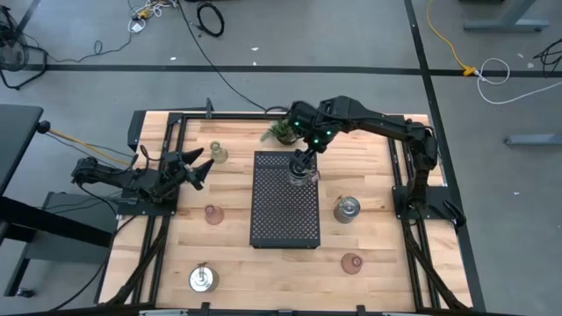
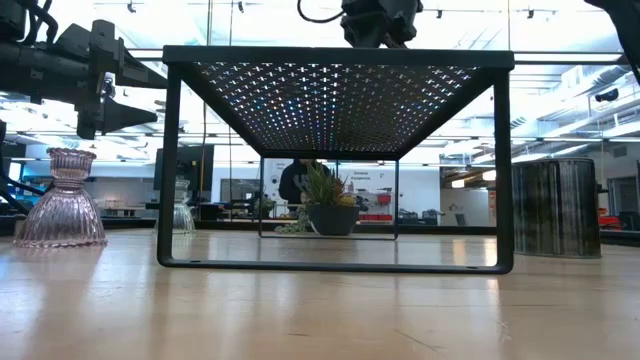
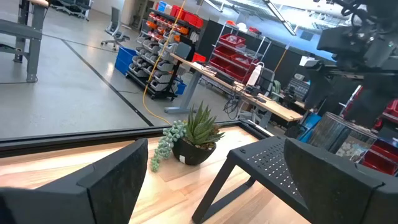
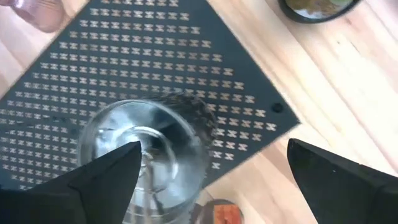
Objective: Pick & Place candle stick holders
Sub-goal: Put the right scented candle can on the shelf aligned with the other scented candle can
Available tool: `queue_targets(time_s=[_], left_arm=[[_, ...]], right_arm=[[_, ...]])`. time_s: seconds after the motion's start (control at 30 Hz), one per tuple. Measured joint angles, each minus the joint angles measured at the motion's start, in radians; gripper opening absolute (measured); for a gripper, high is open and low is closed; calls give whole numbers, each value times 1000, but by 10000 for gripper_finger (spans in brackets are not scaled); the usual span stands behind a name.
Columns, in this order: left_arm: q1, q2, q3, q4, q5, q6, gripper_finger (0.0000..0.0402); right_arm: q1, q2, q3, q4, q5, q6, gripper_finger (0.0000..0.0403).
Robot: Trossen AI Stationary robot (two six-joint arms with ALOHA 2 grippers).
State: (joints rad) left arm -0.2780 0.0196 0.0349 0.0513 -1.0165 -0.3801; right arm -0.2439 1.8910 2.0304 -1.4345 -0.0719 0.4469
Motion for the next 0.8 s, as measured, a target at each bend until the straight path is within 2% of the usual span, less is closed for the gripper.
queue_targets(time_s=[0.37, 0.6, 0.8], left_arm=[[0, 0, 0, 0, 0, 0, 378], [0, 0, 0, 0, 0, 0, 378], [0, 0, 0, 0, 0, 0, 378]], right_arm=[[-25, -72, 0, -33, 9, -3, 400], [-11, -128, -4, -133, 29, 9, 400], [21, -239, -141, -136, 18, 57, 400]])
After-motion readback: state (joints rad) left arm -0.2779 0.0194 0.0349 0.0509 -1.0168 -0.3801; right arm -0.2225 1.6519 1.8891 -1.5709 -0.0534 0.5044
